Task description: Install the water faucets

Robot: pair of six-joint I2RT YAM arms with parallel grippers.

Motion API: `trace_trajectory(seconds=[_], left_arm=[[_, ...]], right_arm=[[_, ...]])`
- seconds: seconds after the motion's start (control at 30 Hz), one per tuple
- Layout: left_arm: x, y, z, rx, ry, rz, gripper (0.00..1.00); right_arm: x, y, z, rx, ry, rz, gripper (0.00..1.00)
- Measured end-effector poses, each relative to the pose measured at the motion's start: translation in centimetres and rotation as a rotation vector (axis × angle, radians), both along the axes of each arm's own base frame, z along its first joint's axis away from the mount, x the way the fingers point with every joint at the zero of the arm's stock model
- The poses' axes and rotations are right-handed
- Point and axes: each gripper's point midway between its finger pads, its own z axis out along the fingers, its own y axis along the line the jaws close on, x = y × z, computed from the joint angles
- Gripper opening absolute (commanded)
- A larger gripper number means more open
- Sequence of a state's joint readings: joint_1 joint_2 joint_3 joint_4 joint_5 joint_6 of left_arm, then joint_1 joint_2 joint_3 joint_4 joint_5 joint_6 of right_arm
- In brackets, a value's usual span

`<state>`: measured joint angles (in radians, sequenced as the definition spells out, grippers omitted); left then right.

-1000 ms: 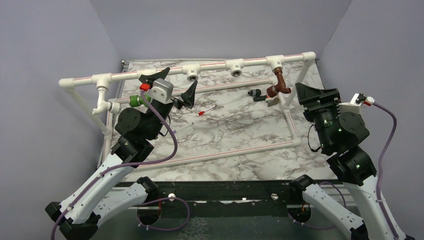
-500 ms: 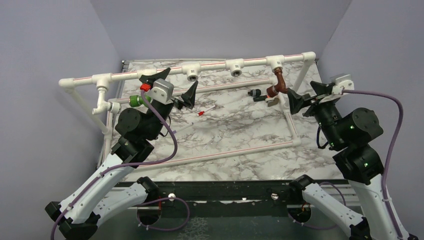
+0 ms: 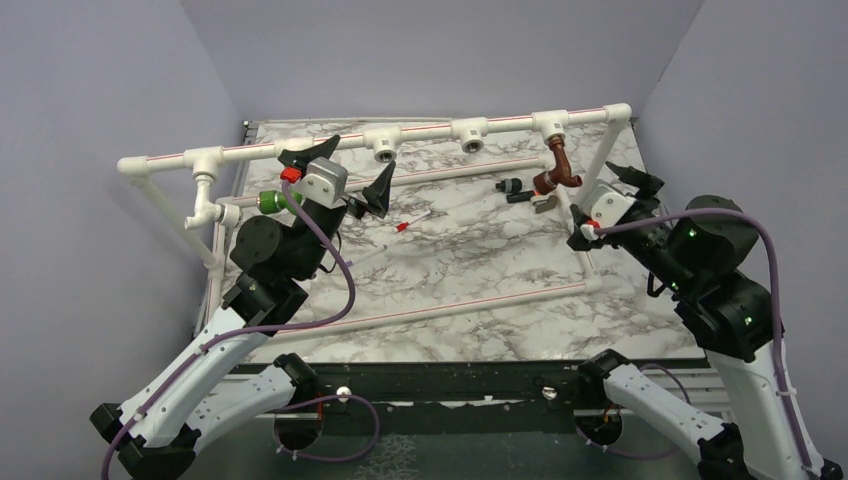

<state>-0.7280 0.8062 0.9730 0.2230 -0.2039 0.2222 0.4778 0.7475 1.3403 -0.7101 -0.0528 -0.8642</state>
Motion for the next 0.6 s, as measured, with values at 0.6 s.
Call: trace_trajectory(seconds=[0.6], left_arm=[[0.0,0.1,0.0,0.000,0.001,0.003,0.99]], right_arm=[[4.8,-1.5,-4.2,-0.330,-0.027,-0.113,0.83]])
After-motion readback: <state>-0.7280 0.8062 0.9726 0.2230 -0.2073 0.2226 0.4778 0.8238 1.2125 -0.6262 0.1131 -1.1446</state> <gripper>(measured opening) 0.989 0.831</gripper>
